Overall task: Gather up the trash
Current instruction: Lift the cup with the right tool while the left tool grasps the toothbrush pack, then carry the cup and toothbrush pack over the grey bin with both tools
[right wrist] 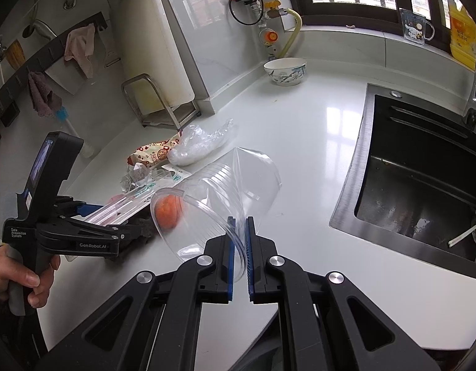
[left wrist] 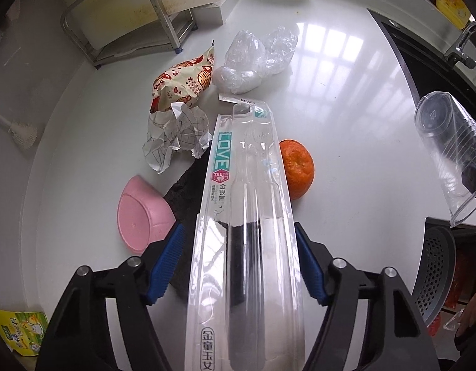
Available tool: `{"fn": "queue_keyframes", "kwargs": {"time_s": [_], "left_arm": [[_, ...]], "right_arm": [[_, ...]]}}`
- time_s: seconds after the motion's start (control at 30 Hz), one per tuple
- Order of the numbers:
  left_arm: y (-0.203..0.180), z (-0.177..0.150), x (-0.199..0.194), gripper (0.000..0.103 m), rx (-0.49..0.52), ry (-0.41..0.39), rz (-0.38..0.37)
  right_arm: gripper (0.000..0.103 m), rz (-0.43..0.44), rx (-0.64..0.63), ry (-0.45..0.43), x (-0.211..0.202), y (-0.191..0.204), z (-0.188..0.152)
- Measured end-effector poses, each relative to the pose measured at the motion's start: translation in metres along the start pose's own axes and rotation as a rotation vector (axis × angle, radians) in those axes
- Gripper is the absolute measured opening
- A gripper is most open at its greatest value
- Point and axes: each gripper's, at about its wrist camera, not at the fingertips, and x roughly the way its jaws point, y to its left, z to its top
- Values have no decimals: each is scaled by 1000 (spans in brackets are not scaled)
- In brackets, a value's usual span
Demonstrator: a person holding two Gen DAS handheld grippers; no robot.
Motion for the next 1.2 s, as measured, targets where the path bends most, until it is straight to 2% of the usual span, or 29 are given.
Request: {"fn": "queue_keyframes", "kwargs": {"time_s": [0.03,0.07,0.5,0.6,0.97,1.2], "left_arm": [[1,0,0,53,-4,2,-7],[1,-1,-1,50,-8,2,-18],[5,-9,-41,50,-102,-113,-27],[1,-17,-55,50,-124,-153,-6],[-42,-64,-101,50,-220,-266,59],[-85,-100,-126,50,-318,-297,116]], "right_arm": [[7,1,-1,0,0,0,0],[7,1,-1,-1,-1,1,1],[7,19,-8,-11,-7,2,1],[7,32,-12,-13,-10,2,1],[7,101,-83,4,-38,-4,-6],[7,151,-155,52,-66,-25,-22]]}}
